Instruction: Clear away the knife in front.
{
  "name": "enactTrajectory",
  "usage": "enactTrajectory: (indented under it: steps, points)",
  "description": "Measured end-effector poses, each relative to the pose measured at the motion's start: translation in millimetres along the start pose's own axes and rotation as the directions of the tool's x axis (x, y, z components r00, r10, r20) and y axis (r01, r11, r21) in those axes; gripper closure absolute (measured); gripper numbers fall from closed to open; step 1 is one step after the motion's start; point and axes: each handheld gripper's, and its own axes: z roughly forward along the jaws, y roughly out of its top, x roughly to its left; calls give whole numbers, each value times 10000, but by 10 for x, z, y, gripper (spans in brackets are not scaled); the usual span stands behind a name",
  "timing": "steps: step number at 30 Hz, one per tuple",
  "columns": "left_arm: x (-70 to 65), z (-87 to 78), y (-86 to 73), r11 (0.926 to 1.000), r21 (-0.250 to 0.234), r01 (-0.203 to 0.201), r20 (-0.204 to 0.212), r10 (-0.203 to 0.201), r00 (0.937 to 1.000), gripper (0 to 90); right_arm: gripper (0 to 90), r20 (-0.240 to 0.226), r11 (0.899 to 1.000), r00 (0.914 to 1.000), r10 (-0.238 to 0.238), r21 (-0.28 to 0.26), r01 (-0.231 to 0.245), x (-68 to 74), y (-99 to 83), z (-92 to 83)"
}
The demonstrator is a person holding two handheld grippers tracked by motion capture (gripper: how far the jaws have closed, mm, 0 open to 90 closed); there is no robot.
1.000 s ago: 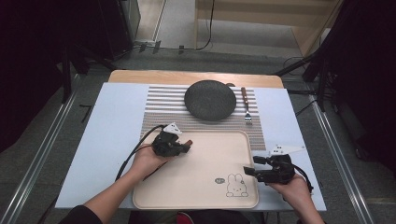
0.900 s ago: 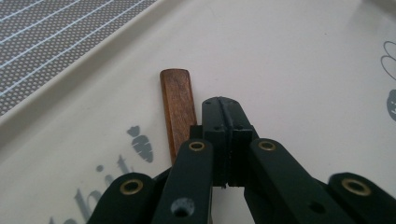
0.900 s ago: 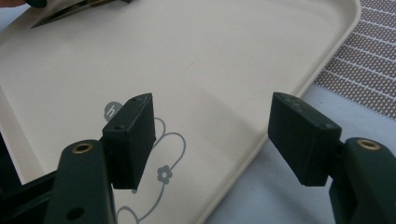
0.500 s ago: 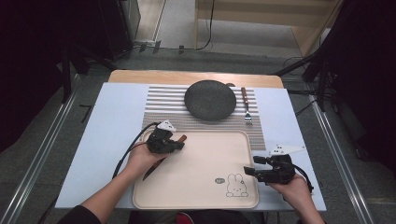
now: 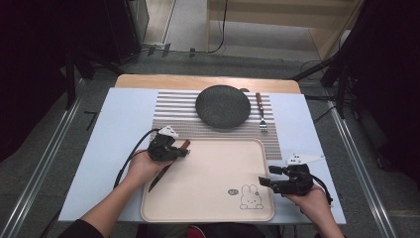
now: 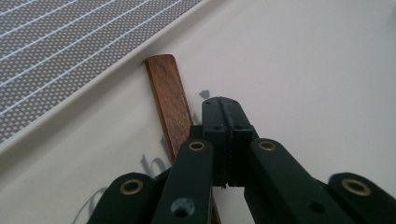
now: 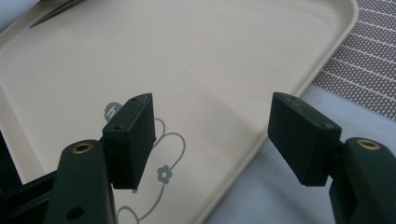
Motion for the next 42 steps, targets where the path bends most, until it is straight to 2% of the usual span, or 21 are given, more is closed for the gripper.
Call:
enactTrajectory:
  steps: [12,16,31,36,40,41,42]
  points:
    - [142,-120,-82,9992,-51,392,-167,-393,9991,891,311,16,10000,10000,7,-5,-7,-5,-2,-5]
    - [177,-158,-108,9992,-19,412,-210,-412,9989,891,311,17,10000,10000,7,-9,-7,-5,-2,-5]
    - [339,-354,-264,9953,-31,969,-343,-969,9947,889,311,34,10000,10000,27,-13,-27,-9,-1,-5]
    - [375,-391,-297,9936,-51,1130,-286,-1131,9932,885,311,23,10000,10000,-9,-5,9,-9,4,-4]
    - [376,-392,-295,9936,-76,1124,-148,-1125,9935,833,311,1,10000,10000,-4,-16,4,-6,7,-2]
    - [370,-400,-288,9932,-132,1156,48,-1156,9933,802,311,-6,10000,10000,10,-21,-10,-4,9,-2]
    - [370,-400,-288,9932,-132,1156,48,-1156,9933,792,311,-6,10000,10000,10,-21,-10,-4,9,-2]
